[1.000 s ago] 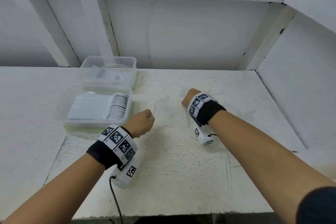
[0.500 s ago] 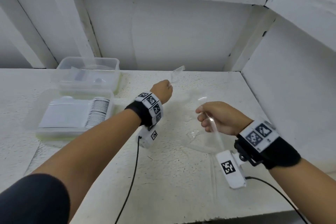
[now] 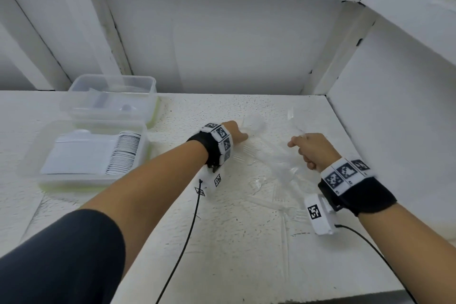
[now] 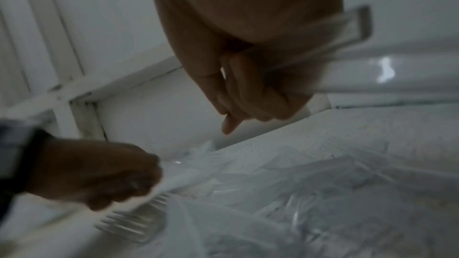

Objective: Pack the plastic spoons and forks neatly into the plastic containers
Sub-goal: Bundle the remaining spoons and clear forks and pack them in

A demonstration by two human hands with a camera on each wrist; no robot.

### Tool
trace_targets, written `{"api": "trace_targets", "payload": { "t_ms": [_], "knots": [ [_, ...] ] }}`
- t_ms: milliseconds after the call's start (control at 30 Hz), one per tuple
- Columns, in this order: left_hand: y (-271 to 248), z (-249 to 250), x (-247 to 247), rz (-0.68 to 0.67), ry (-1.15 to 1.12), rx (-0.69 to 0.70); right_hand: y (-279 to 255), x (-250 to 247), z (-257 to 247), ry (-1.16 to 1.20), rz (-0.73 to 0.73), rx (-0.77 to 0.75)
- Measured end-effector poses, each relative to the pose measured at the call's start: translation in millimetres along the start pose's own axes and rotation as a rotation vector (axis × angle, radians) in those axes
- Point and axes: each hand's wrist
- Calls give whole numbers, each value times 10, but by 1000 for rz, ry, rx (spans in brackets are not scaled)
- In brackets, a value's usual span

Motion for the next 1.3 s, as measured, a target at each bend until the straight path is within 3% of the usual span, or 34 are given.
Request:
{"api": "trace_targets", "payload": {
  "t_ms": [133,300,500,600,700,900,1133,1300],
  "knots": [
    [-246,-222,-163,73,-171,-25,298,140,-41,-373,23,-138],
    [-613,-578,-206,85,-432,-52,492,362,-151,-765,-99,-168],
    [-877,-925,-234,83,-637,-98,486,503,-192,-884,-27,-228],
    [-985,-994,-291,95,-692,-109,399,471,-260,-782,-16,-278],
    [-1077,-1002,-306,106,-768,-105,192,404,-357,-619,56,-422],
    [-1265,-935,-223,119,-936,-70,-379,271,-660,-104,43,-644],
    [-1467,-972,-108,222,-1122,-68,-827,484,-819,594,-107,-564],
    [-1605,-1069,-106,54,-1312,-55,-927,835,-680,688,-142,-471]
  ]
}}
Point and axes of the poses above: each hand's wrist, its own y-axis towards the middle knuckle, its own x-axis out of the palm, z = x × y, and after that the axes turned 3 degrees about -x, right-handed
